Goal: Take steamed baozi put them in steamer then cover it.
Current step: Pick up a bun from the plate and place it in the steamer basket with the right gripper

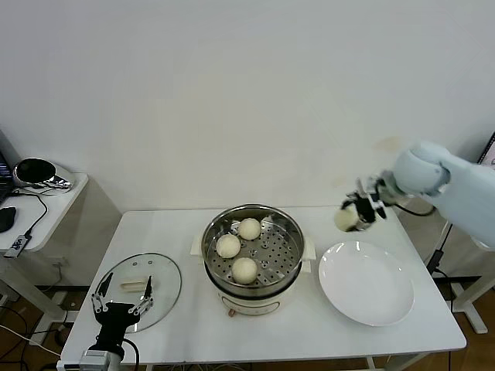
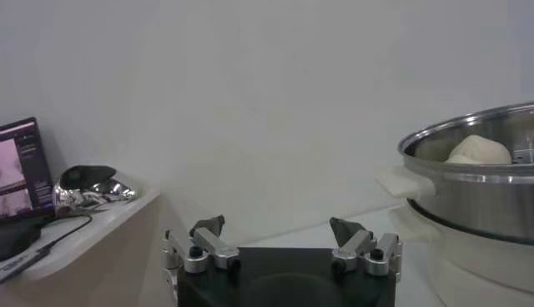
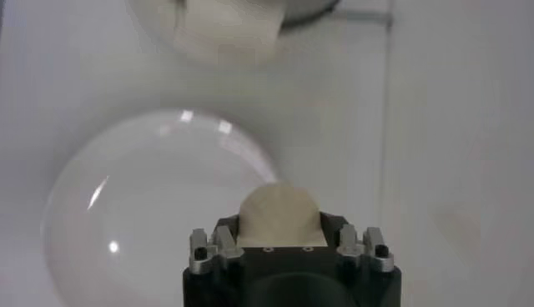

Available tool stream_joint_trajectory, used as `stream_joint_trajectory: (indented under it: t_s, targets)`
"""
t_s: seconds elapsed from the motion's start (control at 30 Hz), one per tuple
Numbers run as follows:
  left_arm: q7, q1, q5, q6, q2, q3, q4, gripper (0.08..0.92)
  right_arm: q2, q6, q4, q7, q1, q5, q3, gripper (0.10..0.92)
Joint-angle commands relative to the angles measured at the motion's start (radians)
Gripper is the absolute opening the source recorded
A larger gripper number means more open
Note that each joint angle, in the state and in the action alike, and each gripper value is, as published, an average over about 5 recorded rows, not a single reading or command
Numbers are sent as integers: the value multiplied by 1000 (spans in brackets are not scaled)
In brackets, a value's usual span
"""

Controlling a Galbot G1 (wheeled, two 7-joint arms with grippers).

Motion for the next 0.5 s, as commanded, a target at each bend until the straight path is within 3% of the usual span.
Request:
stream_joint_trajectory:
  t_s: [0.03, 0.5]
  targets:
    - [0, -2, -3, 1, -1, -5, 2, 823, 263, -194, 78, 134, 246, 381, -250, 619]
    - [0, 0, -10, 1, -18, -28, -15, 823, 435, -254, -113, 187, 9, 301, -214, 625]
